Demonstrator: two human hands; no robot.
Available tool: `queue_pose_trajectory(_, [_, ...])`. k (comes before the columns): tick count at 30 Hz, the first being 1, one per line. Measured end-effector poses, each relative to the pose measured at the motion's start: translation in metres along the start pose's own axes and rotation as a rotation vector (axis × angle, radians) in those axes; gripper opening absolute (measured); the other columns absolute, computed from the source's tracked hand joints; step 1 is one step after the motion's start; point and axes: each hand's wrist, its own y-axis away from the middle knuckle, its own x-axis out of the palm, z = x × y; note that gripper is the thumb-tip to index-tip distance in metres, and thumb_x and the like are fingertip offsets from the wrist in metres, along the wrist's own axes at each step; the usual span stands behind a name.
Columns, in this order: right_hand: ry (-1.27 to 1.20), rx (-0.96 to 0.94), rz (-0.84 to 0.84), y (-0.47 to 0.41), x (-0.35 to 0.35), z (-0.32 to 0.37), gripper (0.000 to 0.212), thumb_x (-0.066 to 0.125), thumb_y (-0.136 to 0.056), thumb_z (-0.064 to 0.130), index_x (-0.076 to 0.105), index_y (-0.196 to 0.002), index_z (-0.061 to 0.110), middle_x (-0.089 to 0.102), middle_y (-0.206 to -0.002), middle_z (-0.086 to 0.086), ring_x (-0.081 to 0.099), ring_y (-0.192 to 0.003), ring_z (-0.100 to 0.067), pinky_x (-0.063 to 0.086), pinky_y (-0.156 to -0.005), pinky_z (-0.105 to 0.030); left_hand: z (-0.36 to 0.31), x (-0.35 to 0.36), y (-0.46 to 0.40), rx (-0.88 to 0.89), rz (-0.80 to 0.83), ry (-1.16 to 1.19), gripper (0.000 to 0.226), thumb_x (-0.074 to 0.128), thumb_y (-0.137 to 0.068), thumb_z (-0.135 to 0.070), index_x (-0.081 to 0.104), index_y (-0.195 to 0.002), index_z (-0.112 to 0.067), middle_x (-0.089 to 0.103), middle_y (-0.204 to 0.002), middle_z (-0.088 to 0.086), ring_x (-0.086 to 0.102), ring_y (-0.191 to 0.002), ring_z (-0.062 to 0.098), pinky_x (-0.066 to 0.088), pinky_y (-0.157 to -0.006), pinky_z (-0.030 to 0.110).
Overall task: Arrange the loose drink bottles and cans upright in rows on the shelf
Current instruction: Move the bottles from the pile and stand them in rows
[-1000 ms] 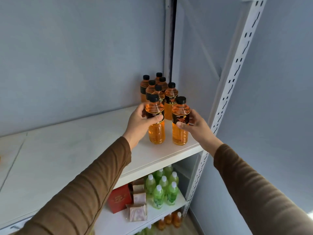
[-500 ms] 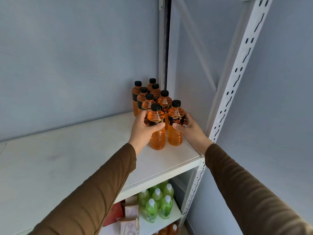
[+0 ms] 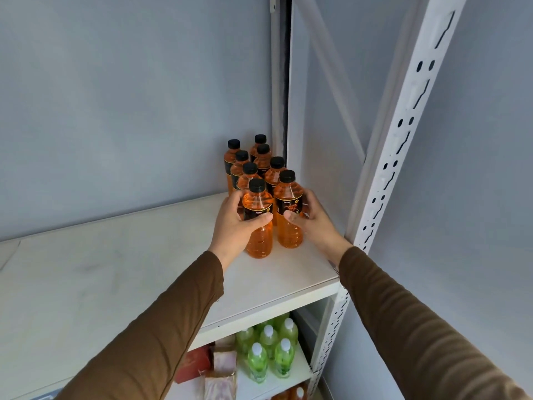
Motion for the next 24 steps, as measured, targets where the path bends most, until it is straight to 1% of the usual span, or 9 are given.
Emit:
queue_pose_trajectory(4, [0.006,-0.014,0.004,-0.0004,-0.0007,-0.0039,0.057,0.066,-0.091,0.037,0.037,-0.14,0.039,0.053,-0.134,0.02,0.049,-0.123,0.001,0.042,-0.102,-0.034,0.0,0.0001,0.0004,-0.003,0.002,-0.019,0.047,0.083,-0.076,-0.044,0.051,-0.108,-0.054,0.057,-0.118,-0.024,0.053,-0.11,-0.001,0.045,-0.086,0.021])
queue_pose_trajectory(8, [0.011,-0.021,0.002,0.0004,0.0002,-0.0059,0.059,0.066,-0.091,0.037,0.035,-0.141,0.038,0.051,-0.135,0.018,0.048,-0.122,0.002,0.042,-0.102,-0.034,0.0022,0.001,0.0007,-0.023,-0.011,-0.029,0.053,0.083,-0.075,-0.046,0.05,-0.117,-0.049,0.057,-0.121,-0.02,0.053,-0.11,0.001,0.045,-0.09,0.025])
queue_pose_trajectory(11, [0.018,-0.024,-0.004,0.0003,0.0015,-0.0047,0.057,0.066,-0.092,0.036,0.035,-0.139,0.04,0.051,-0.131,0.022,0.048,-0.117,0.007,0.042,-0.095,-0.025,0.002,0.0014,0.001,-0.031,-0.008,-0.021,0.058,0.083,-0.073,-0.047,0.049,-0.12,-0.047,0.058,-0.123,-0.018,0.054,-0.112,0.005,0.045,-0.09,0.025])
queue_pose_trajectory(14, [0.025,-0.037,-0.017,0.0008,0.0026,-0.0041,0.058,0.066,-0.092,0.033,0.035,-0.142,0.037,0.051,-0.136,0.015,0.048,-0.118,0.007,0.041,-0.089,-0.017,0.0017,0.002,0.0015,-0.034,-0.011,-0.001,0.061,0.084,-0.07,-0.049,0.05,-0.12,-0.042,0.061,-0.118,-0.018,0.057,-0.11,0.003,0.046,-0.086,0.022])
queue_pose_trajectory(15, [0.027,-0.043,-0.022,0.0011,0.0027,-0.0045,0.059,0.066,-0.092,0.033,0.035,-0.142,0.035,0.05,-0.138,0.012,0.048,-0.12,0.004,0.041,-0.091,-0.02,0.0022,0.0019,0.0017,-0.036,-0.01,-0.002,0.062,0.084,-0.07,-0.048,0.05,-0.121,-0.041,0.062,-0.118,-0.018,0.057,-0.11,0.003,0.046,-0.085,0.022])
queue_pose_trajectory(18, [0.039,-0.032,-0.036,0.0013,0.0023,-0.0042,0.059,0.065,-0.093,0.035,0.034,-0.143,0.036,0.047,-0.143,0.008,0.045,-0.13,-0.013,0.04,-0.105,-0.036,0.0038,0.0013,0.003,-0.037,-0.006,-0.01,0.062,0.084,-0.071,-0.048,0.049,-0.122,-0.042,0.061,-0.117,-0.022,0.057,-0.109,0.0,0.045,-0.085,0.02])
queue_pose_trajectory(19, [0.045,-0.024,-0.04,0.0015,0.0022,-0.0032,0.059,0.065,-0.093,0.035,0.034,-0.142,0.037,0.047,-0.143,0.008,0.044,-0.132,-0.015,0.039,-0.107,-0.04,0.0039,0.0011,0.0039,-0.036,-0.004,-0.015,0.062,0.084,-0.071,-0.049,0.049,-0.122,-0.044,0.06,-0.116,-0.025,0.056,-0.108,-0.003,0.045,-0.084,0.018])
queue_pose_trajectory(21, [0.052,-0.022,-0.043,0.0025,0.0024,-0.0014,0.057,0.065,-0.093,0.033,0.034,-0.141,0.037,0.047,-0.143,0.007,0.043,-0.133,-0.016,0.037,-0.11,-0.043,0.0041,0.0008,0.0059,-0.036,-0.004,-0.033,0.066,0.084,-0.07,-0.049,0.047,-0.124,-0.046,0.058,-0.119,-0.026,0.055,-0.108,-0.004,0.043,-0.083,0.016])
queue_pose_trajectory(24, [0.06,-0.028,-0.059,0.0052,0.0034,0.0012,0.057,0.063,-0.095,0.028,0.032,-0.143,0.034,0.044,-0.145,0.007,0.04,-0.136,-0.017,0.036,-0.11,-0.042,0.0068,-0.0015,0.0097,-0.031,0.005,-0.052,0.073,0.085,-0.072,-0.046,0.044,-0.132,-0.041,0.056,-0.127,-0.017,0.053,-0.113,-0.002,0.044,-0.087,0.019])
